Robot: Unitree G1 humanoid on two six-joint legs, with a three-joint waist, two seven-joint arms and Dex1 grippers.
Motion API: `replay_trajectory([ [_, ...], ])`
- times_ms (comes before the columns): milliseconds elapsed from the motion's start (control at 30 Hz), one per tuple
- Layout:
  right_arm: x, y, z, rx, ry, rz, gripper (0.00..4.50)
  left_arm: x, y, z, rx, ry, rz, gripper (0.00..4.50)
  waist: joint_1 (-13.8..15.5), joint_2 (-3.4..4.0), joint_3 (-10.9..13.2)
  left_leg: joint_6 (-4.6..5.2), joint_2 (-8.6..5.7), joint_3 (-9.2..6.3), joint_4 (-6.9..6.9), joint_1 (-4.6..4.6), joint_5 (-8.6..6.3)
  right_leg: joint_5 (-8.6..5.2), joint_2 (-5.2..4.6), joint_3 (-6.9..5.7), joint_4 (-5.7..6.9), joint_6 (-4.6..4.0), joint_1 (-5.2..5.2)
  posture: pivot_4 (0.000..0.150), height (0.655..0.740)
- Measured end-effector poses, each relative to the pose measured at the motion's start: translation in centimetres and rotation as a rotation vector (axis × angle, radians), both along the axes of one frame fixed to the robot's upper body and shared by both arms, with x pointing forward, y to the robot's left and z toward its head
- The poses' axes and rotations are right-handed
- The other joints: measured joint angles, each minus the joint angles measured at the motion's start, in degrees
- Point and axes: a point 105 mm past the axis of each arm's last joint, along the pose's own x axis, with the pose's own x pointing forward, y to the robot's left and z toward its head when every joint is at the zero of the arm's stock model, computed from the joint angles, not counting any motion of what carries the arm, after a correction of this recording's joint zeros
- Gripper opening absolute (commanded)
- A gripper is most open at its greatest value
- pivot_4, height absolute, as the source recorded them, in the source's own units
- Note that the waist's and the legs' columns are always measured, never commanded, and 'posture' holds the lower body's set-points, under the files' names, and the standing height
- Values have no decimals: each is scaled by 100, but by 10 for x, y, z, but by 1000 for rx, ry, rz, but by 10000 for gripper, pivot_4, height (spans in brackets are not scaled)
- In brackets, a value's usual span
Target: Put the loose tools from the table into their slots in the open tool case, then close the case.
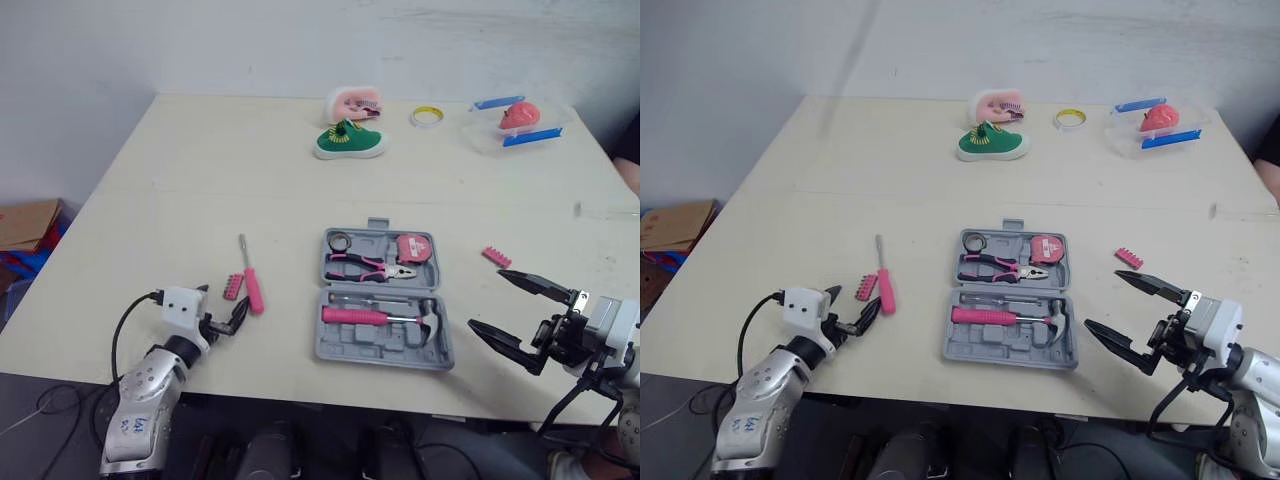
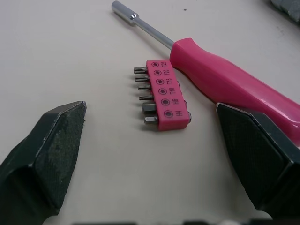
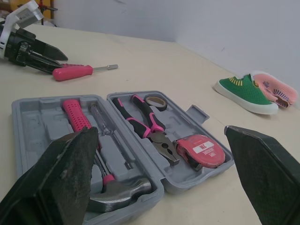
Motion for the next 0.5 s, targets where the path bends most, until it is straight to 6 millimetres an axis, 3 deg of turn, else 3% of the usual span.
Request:
replay_trajectory([
  [100,-1,0,-2,0,10,-2,45000,5,-3,0,-14,10,6,36379,25,5,-3,0,0,-5,6,0,0,0,0,-3,-1,0,4,1500,7400],
  [233,-3,2,-2,-1,15,1,45000,8,-5,-1,-13,24,9,16943,32,12,-7,7,1,-5,12,0,-8,1,0,-3,-4,2,8,1500,7400],
  [333,-5,2,-3,-2,20,1,45000,10,-6,-1,-18,31,6,6809,50,13,-8,11,1,-5,17,-1,-12,1,0,-4,-6,3,10,1500,7400],
  [500,-7,4,-4,-3,26,0,45000,10,-4,-1,-34,32,11,6819,55,17,-10,12,4,-5,21,-1,-18,3,0,-1,-9,6,11,1500,7400],
])
